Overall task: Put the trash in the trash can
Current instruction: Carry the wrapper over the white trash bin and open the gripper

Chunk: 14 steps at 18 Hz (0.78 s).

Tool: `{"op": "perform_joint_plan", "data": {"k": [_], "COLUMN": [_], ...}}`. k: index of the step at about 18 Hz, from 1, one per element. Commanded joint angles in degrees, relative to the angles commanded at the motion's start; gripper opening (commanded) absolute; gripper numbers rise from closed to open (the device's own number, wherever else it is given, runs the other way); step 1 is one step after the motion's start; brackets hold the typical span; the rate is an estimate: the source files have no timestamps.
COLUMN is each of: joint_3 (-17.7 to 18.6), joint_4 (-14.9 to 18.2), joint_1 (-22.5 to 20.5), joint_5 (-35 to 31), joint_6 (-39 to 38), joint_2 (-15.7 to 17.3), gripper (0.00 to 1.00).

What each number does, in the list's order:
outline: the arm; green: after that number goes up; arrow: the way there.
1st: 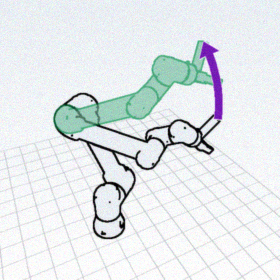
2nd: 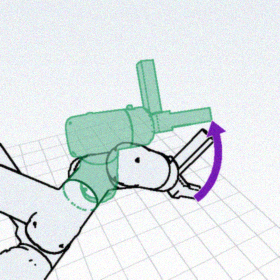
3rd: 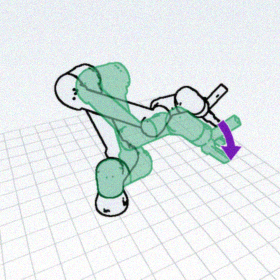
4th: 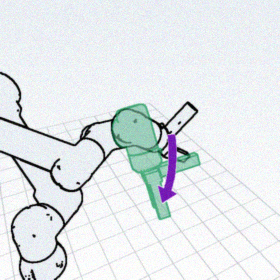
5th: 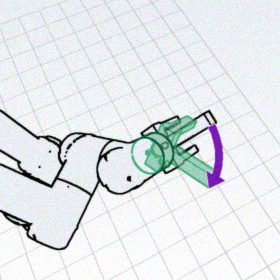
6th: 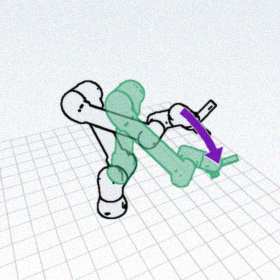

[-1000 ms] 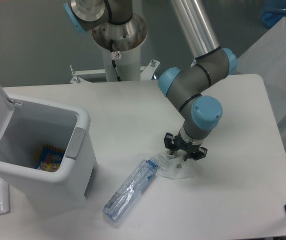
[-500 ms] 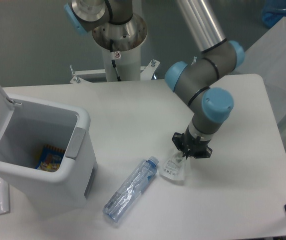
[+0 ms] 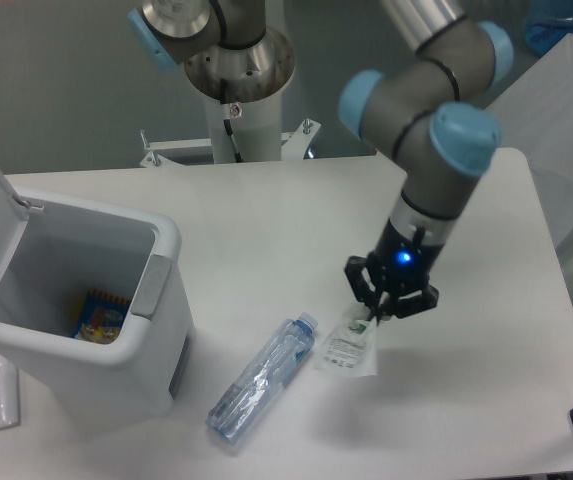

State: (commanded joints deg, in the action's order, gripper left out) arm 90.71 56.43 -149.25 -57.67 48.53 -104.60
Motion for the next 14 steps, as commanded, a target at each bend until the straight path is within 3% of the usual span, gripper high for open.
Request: {"op": "perform_joint_plan", "data": {"k": [9, 14], "joint_3": [-2.64, -0.01], "joint_4": [-0.18, -0.26], "joint_1": [7.03, 13.53], "joint_5": [7.74, 7.66], "joint_6": [-9.24, -9.34], "joint_2": [8.7, 12.14], "gripper": [0.0, 0.0]}}
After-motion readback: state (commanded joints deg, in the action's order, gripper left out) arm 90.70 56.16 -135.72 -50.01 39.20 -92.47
